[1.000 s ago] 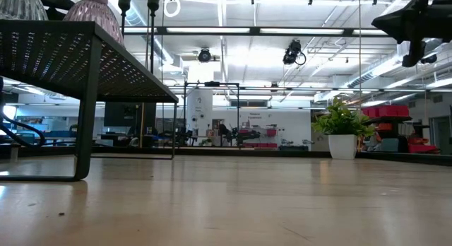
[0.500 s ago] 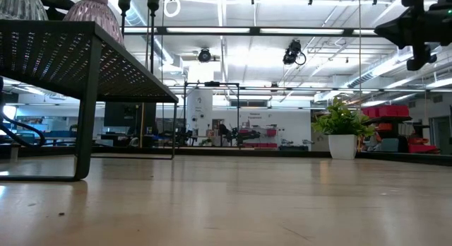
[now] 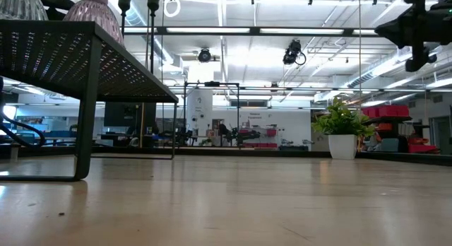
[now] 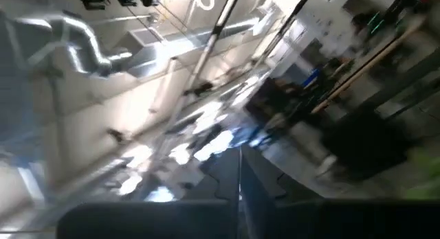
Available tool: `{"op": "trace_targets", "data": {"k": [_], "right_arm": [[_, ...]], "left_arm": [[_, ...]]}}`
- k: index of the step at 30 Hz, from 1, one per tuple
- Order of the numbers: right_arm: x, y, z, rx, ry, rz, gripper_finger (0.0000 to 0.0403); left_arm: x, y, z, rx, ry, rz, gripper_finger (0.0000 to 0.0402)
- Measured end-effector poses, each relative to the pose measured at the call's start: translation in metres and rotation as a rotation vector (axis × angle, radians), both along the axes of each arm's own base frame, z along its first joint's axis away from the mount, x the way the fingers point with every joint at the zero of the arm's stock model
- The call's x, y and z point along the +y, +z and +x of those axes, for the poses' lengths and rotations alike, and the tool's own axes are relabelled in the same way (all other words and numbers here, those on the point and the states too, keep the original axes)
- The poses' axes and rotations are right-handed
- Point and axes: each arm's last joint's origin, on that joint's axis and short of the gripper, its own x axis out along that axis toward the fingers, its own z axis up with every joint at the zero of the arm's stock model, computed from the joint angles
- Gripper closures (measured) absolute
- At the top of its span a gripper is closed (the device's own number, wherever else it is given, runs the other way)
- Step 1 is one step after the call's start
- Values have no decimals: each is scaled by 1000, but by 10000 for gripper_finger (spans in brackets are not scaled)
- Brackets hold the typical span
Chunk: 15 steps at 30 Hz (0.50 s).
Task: Pick & Place candle stick holders
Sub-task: Return to Home Position
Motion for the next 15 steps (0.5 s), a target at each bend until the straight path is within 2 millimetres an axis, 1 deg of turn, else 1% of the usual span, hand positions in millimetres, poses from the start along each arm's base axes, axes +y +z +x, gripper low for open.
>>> {"op": "trace_targets", "data": {"k": [2,7,9,12,15], "right_arm": [[3,-1,4,-37,121,-23,389],[15,-4,17,129,439,-415,389],[20,-8,21,181,559,-511,389],[22,-19,27,310,626,-520,389],[20,-30,32,411,615,-429,389]], "left_arm": [[0,0,0,0,0,0,229],[0,0,0,0,0,0,229],[0,0,0,0,0,0,229],[0,0,0,0,0,0,229],[0,0,0,0,0,0,229]]}}
